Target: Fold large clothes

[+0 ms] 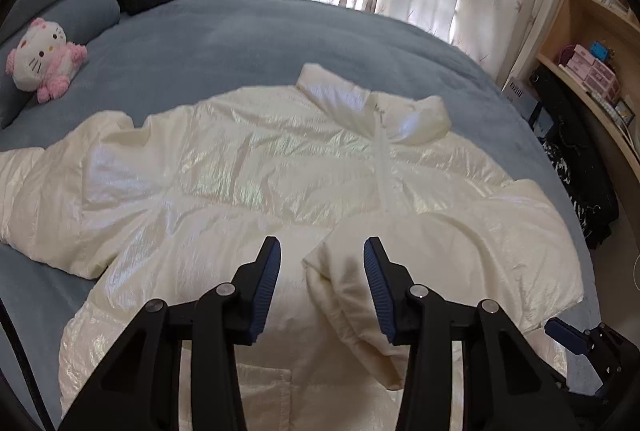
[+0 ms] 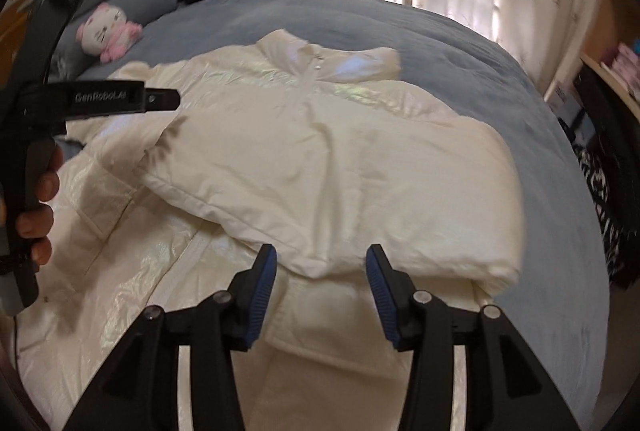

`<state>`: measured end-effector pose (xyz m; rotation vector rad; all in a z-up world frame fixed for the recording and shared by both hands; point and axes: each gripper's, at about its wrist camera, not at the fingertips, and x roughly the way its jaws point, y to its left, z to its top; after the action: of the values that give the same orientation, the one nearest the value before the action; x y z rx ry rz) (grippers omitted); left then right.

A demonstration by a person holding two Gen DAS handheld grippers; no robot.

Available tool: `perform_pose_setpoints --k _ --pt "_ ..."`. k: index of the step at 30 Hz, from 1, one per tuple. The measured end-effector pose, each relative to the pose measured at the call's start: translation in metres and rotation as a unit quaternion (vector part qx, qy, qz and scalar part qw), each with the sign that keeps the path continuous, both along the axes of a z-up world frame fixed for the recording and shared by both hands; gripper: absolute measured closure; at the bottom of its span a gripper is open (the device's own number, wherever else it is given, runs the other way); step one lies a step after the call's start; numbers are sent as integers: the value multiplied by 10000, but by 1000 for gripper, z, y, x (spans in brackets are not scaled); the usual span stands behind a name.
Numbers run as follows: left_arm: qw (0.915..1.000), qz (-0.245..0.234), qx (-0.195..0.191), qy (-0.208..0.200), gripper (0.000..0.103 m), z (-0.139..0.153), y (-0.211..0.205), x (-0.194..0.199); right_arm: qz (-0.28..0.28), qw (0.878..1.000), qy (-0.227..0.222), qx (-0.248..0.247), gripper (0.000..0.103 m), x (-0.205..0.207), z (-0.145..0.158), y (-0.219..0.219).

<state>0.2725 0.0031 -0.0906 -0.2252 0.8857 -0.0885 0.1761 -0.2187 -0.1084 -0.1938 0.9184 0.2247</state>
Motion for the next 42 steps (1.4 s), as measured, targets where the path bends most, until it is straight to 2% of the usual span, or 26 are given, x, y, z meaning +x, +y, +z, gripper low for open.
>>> perform_pose_setpoints --k 3,6,7,10,11,13,16,17,19,20,22,24,25,28,31,33,36,37,39,42 --pt "9993 -234 -224 205 61 -2 -2 -2 -197 9993 37 305 56 7 2 -16" --pt "9949 -344 -562 757 60 -17 -2 -4 -414 9981 10 454 56 10 2 -30" --pt "9906 -384 -838 1014 59 -26 -1 -6 -467 9974 25 545 56 14 1 -34" --pt "9742 -510 -1673 1425 44 -45 3 -11 -633 9950 35 770 56 13 2 -48" --pt "9705 -513 -1837 1475 39 -49 3 -13 -674 9946 23 787 56 13 1 -52" --pt "9654 -459 -2076 1508 36 -57 2 -14 -767 9936 19 828 56 10 1 -61" --pt "9643 -325 -2136 1533 36 -66 -5 -8 -905 9914 71 939 56 9 -2 -72" --pt "9645 -299 -2124 1540 37 -67 -6 -6 -957 9905 91 983 56 9 -3 -77" --pt "9700 -342 -1930 1436 66 -61 -15 2 -1020 9897 115 998 56 9 -3 -84" --pt "9737 -437 -1742 1404 85 -58 -20 5 -1064 9893 118 987 56 9 -3 -89" --pt "9842 -619 -1166 1183 93 -40 -34 14 -1156 9883 122 986 56 10 -3 -99" --pt "9913 -728 -763 783 95 -16 -41 22 -1306 9864 104 990 56 13 -1 -111" --pt "9949 -733 -528 443 96 1 -43 27 -1411 9847 85 1017 56 16 1 -120" --pt "9975 -591 -251 -285 96 37 -32 40 -1644 9804 85 1083 56 24 3 -140" --pt "9982 -446 -56 -404 95 39 -19 57 -1820 9764 204 1144 56 39 -1 -157" --pt "9989 -431 74 -167 93 20 -15 71 -1977 9714 371 1263 56 56 -9 -170" --pt "9964 -493 187 658 81 -27 -11 85 -2173 9613 649 1563 55 80 -25 -186" --pt "9948 -464 199 886 79 -42 -9 87 -2214 9576 763 1679 52 90 -31 -191" --pt "9945 -394 43 965 64 -55 0 89 -2262 9522 894 1846 47 109 -41 -198" --pt "9944 -184 -485 925 50 -59 18 93 -2289 9457 883 2130 46 131 -46 -203"
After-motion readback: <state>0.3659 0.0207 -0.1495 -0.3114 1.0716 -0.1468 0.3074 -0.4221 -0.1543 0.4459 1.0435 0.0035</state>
